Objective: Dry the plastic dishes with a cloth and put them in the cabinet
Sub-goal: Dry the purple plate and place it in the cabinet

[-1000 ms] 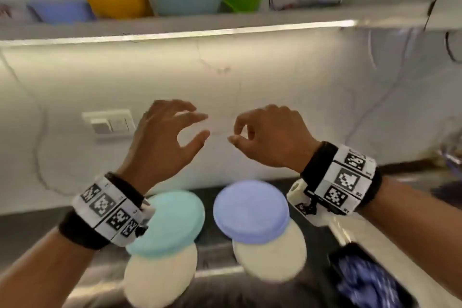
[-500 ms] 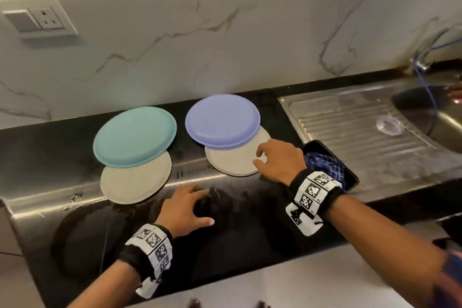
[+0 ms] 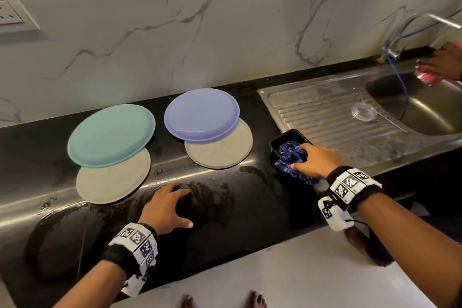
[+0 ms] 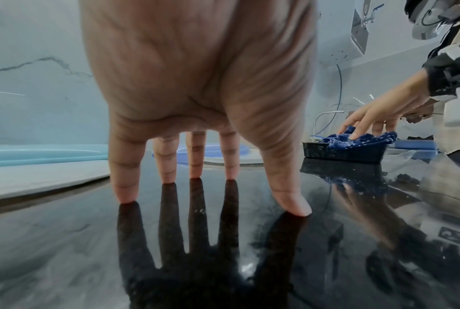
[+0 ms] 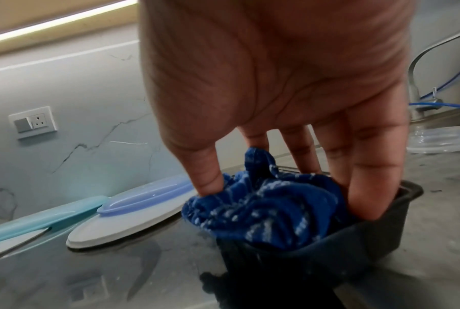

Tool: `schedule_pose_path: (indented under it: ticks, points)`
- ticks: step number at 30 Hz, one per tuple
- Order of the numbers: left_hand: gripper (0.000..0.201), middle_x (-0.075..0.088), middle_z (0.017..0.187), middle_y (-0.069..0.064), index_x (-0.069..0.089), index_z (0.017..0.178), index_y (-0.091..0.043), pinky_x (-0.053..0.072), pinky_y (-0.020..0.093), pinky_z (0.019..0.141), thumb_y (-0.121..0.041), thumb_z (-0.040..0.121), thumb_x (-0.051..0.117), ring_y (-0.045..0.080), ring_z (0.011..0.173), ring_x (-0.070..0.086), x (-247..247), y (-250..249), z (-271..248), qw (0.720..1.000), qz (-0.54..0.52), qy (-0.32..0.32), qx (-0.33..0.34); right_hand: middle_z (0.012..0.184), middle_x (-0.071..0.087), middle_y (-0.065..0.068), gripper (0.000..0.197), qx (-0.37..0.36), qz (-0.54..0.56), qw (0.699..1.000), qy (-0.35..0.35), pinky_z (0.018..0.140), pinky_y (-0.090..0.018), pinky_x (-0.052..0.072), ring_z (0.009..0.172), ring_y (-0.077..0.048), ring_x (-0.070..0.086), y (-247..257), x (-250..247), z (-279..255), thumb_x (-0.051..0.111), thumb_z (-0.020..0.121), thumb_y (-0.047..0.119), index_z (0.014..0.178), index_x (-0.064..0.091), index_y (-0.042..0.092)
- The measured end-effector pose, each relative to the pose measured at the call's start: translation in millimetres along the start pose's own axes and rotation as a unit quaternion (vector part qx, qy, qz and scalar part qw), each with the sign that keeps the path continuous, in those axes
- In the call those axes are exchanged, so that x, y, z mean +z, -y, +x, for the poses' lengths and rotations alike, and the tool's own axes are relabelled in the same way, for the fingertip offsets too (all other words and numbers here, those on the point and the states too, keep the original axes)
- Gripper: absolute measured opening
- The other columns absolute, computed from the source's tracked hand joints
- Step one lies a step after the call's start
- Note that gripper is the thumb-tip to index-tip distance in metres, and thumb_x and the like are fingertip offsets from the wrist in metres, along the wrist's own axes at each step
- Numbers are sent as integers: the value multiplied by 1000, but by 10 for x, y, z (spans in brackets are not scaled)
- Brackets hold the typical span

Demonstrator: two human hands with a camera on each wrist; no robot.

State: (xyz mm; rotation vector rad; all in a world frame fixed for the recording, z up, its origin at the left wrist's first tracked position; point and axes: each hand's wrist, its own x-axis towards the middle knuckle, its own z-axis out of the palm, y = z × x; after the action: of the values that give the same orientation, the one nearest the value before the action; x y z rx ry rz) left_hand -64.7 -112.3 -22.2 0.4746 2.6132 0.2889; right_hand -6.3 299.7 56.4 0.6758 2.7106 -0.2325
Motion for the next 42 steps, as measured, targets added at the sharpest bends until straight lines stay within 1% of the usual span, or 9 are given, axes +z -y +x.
schedule_pose_path:
  ticks: [7,13,19,25,30,34,37,39,42]
  points:
    - [104,26,158,-5,40,146,-41,35,46,114,-63,54,84,21,144,29,-25,-26,-40,1000,-9,-3,-8,139,57,-6,91,1,58,998,36,99,-44,48,120,-34,57,-96,159,180,68,63,71,142,36,39]
    - [93,33,147,-13,45,142,-41,41,42,108,-57,59,85,18,137,37,-98,-102,-51,1000,1,-10,-7,124,65,-6,64,17,126,992,28,89,-33,49,109,-28,62,-168,61,290,78,69,45,126,54,28]
    - [69,56,135,-2,53,138,-28,44,31,100,-49,78,78,17,120,55,-314,-107,124,995,-79,-63,-2,102,71,0,57,25,171,985,-14,88,-40,53,94,-26,66,-196,-181,290,64,55,60,104,65,33]
    - [74,60,130,7,38,149,-18,45,34,96,-36,87,73,22,113,61,-748,-16,665,971,-221,-89,-35,92,69,6,31,-24,248,965,-79,82,-40,51,86,-22,64,17,-609,313,72,74,48,96,64,29]
    - [79,65,111,7,25,154,-15,52,45,93,-30,91,70,28,109,63,-1000,106,1207,898,-422,-79,-94,88,71,12,44,-56,308,944,-101,79,-38,54,83,-15,67,532,-662,480,65,60,55,98,64,33]
    - [76,56,129,23,8,158,-17,49,44,95,-16,100,58,33,114,59,-1097,84,1472,787,-599,-41,-140,89,70,12,54,-53,320,941,-90,80,-41,56,82,-14,67,895,-575,618,58,52,61,100,63,35]
    - [81,53,134,26,0,157,-19,45,48,105,-14,100,57,35,120,58,-1123,131,1626,731,-661,-19,-166,91,69,14,56,-55,319,943,-73,81,-39,55,83,-12,66,1055,-510,661,57,52,62,102,62,38]
    - [79,57,131,23,7,157,-19,46,47,104,-15,98,60,33,117,60,-1136,143,1703,706,-684,-6,-181,91,69,14,54,-59,318,944,-63,81,-40,55,83,-12,66,1127,-471,690,57,52,61,101,61,39]
    - [35,63,118,13,48,130,-13,52,35,87,-18,97,61,22,98,64,-1173,101,1767,698,-689,0,-195,93,69,13,53,-64,319,944,-58,82,-42,56,85,-13,66,1202,-443,732,57,54,60,102,61,38]
